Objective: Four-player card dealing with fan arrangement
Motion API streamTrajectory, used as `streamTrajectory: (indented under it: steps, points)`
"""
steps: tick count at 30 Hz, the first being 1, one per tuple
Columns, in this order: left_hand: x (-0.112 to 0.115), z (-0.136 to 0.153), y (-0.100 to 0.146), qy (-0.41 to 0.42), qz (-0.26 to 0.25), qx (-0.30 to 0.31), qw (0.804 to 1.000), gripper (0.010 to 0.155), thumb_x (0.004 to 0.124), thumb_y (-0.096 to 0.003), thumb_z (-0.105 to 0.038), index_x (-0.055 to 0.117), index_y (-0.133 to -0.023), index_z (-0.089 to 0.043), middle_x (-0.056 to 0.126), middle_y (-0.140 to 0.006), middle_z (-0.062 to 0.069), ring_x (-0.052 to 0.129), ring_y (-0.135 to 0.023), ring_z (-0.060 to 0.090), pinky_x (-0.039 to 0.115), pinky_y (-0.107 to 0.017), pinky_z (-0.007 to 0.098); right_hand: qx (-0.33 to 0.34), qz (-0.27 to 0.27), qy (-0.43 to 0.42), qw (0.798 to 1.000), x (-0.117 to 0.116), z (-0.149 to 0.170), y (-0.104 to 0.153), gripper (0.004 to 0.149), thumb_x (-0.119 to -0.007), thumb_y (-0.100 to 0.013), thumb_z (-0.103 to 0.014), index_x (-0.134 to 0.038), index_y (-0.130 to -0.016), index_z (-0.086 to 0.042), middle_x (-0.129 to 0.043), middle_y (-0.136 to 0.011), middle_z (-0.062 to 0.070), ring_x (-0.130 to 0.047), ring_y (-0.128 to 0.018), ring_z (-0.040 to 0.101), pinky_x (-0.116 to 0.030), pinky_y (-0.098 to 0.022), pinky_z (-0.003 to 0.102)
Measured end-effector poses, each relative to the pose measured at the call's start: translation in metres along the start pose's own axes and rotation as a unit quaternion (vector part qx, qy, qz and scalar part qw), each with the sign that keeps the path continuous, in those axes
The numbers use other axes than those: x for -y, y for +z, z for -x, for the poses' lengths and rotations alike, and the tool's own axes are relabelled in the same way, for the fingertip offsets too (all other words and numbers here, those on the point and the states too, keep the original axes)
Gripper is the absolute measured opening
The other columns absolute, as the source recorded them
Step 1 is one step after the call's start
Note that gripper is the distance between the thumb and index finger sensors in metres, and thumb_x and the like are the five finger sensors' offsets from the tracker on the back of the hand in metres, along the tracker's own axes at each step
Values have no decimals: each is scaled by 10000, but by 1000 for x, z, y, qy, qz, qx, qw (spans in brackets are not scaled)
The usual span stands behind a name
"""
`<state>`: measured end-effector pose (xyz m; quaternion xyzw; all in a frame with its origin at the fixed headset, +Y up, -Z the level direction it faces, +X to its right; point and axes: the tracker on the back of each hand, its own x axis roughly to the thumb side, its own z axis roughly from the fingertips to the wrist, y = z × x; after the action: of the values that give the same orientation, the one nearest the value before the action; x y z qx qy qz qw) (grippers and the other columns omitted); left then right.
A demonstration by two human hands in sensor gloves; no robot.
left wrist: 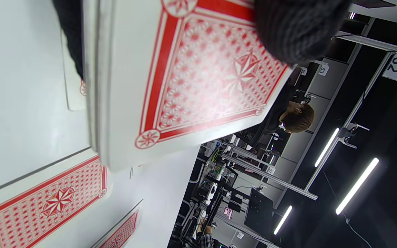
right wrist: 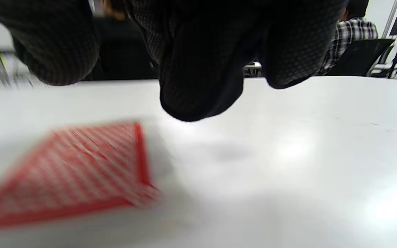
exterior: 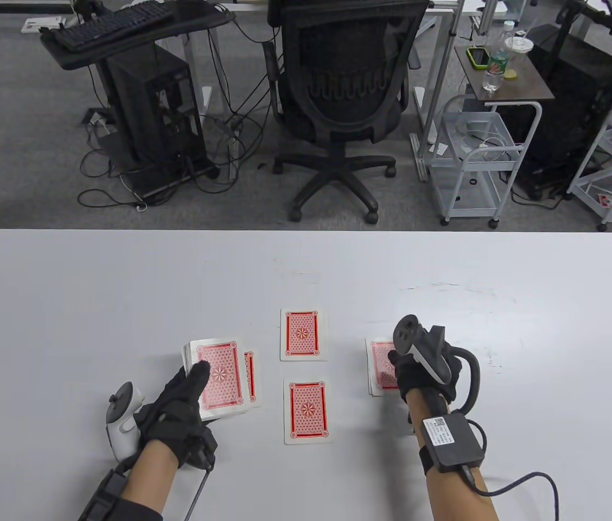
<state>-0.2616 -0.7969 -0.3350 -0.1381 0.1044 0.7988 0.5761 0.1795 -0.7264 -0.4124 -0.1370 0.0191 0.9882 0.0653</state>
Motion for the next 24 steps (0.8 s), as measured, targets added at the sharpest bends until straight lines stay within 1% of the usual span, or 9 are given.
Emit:
streamTrajectory:
  steps: [3,6,10,13,15,17,19,21,24]
  points:
    - [6,2,3,-2,-1,5,1000,521,796,-507,-509,676,-969,-300,880,-913,-70,1018,-735,278,897,-488,451,38,10,-114,993,10,-22,23,728,-762,-549,-503,-513,-1069,-59,-784,-857,107,-986,-522,221,-705,-529,575]
    - [14,5,4,-3,8,8,1000,519,799,-504,-508,681,-964,-299,884,-908,-68,1019,-731,279,898,-485,453,111,-44,-228,966,10,-59,45,707,-749,-560,-496,-528,-1062,-50,-785,-857,110,-988,-535,226,-705,-530,578]
    - [24,8,6,-12,25,8,1000,518,801,-502,-510,684,-962,-301,887,-905,-71,1022,-729,275,898,-485,451,224,-166,-363,889,-5,-117,74,703,-754,-563,-499,-540,-1058,-48,-765,-878,128,-976,-583,264,-685,-544,597]
    - [29,10,8,-18,32,11,999,518,807,-499,-510,689,-958,-303,892,-899,-73,1025,-724,274,900,-481,451,259,-175,-347,884,-13,-139,87,754,-794,-531,-524,-527,-1054,-53,-740,-893,111,-952,-634,277,-671,-557,610]
    - [33,11,9,-27,34,10,999,517,815,-495,-509,695,-953,-303,897,-893,-74,1030,-717,271,904,-476,449,265,-165,-325,893,-19,-147,91,719,-852,-495,-492,-571,-1014,-80,-770,-836,57,-964,-600,247,-681,-552,609]
    - [35,11,10,-28,32,8,999,514,820,-493,-509,696,-950,-311,893,-895,-80,1026,-721,272,903,-478,449,240,-116,-345,900,-22,-146,92,646,-909,-453,-418,-660,-945,-82,-837,-734,18,-1009,-494,203,-720,-523,595]
    - [35,12,9,-35,32,10,999,516,824,-489,-506,696,-950,-313,896,-893,-82,1030,-718,269,905,-475,447,237,-126,-354,896,-22,-143,90,623,-930,-432,-395,-710,-918,-74,-879,-699,12,-1043,-466,195,-737,-518,584]
    - [34,13,9,-26,41,2,999,520,817,-489,-507,694,-954,-309,893,-896,-79,1028,-720,272,905,-476,447,234,-133,-372,888,-22,-138,86,608,-932,-431,-362,-721,-917,-64,-907,-678,6,-1065,-456,189,-747,-518,574]
    - [34,9,6,-21,62,6,998,519,804,-492,-505,694,-958,-302,895,-898,-71,1031,-716,277,905,-474,449,228,-173,-427,858,-22,-125,78,629,-924,-439,-339,-697,-938,-32,-927,-660,3,-1073,-426,186,-764,-504,545]
